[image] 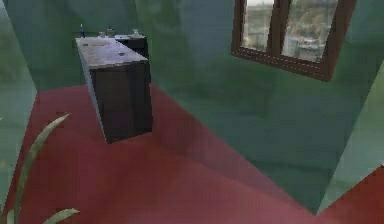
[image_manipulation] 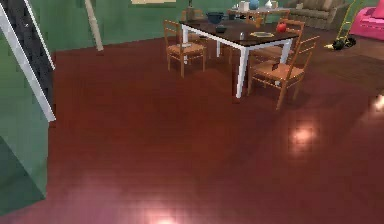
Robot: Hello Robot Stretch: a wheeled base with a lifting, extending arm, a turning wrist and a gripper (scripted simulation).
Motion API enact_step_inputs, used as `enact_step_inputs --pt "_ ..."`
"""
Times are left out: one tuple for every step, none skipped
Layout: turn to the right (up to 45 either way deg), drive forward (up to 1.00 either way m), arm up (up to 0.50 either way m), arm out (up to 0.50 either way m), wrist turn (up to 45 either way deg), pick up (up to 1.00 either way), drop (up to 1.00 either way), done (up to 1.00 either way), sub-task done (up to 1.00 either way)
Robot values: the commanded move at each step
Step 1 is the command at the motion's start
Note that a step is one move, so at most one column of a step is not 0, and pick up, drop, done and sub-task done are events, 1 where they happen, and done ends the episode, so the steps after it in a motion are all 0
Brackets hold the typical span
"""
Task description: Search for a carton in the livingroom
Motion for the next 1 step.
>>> enact_step_inputs --pt "-3.0 0.00 0.00 0.00 0.0 0.00 0.00 0.00 0.00"
